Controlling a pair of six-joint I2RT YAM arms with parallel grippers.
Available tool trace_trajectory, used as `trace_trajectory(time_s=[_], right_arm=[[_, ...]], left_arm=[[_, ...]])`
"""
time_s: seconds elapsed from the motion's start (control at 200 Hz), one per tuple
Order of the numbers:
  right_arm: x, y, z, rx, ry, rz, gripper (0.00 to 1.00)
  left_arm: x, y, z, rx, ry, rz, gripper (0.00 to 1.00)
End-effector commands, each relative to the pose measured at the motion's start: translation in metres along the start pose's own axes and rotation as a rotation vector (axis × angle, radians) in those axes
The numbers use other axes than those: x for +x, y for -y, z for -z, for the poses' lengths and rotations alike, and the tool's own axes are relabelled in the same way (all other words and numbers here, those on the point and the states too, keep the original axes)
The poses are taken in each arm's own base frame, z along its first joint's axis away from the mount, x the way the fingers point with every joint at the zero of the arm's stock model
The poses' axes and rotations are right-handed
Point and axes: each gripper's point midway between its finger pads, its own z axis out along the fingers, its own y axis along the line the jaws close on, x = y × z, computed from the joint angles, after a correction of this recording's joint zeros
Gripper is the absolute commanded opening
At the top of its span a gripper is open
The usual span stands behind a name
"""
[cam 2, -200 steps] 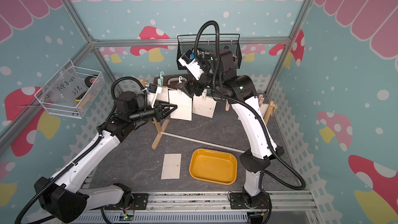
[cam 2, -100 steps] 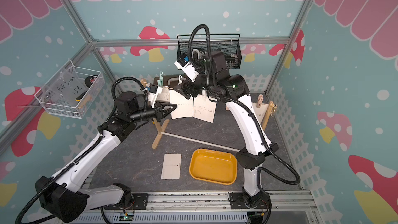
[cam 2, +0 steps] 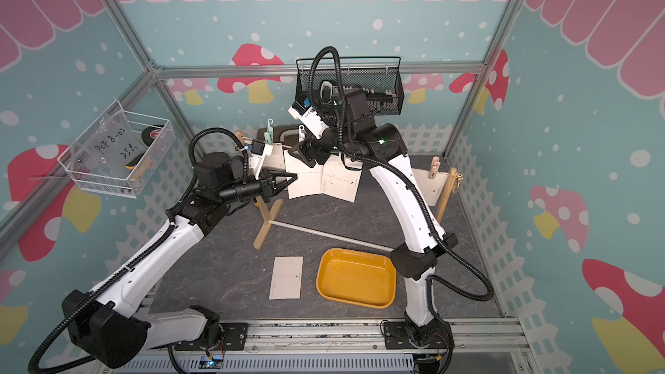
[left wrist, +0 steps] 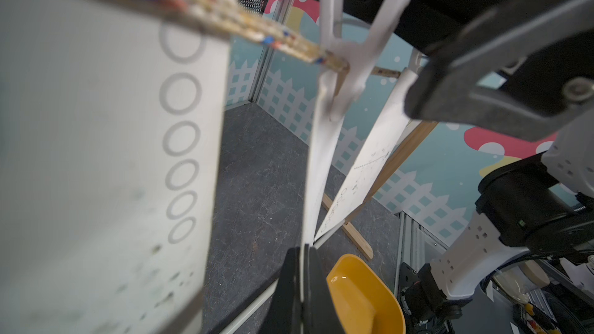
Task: Remove the postcards from the strings
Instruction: Remove the clamp from the clothesline.
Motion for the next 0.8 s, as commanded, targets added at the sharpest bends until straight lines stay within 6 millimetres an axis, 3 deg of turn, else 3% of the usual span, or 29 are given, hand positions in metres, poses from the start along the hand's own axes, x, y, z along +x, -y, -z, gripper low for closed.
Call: trace_trajectory(time_s=[0.0,0.295,0.575,0.796], right_arm=[[-0.010,-0.004,0.008,0.001,0.031,0.002,0.81],[-0.012,-0.005,0.004,-0.025,0.042,-0.049,0.81],[-0.039,-0.003,0.022,0.003,0.142,-0.137,0.81],[-0.035,-0.001,0.006,-0.027,0.135,-0.184,0.82]], left_arm=[[-0.007,0.007,0.001,0.025,0.013,-0.020,0.00],[-0.007,0.009,0.003,0.028,0.017,-0.029,0.00],[-0.008,0.010,0.005,0.024,0.024,-0.036,0.00],[-0.010,0.013,0.006,0.030,0.029,-0.039,0.00]])
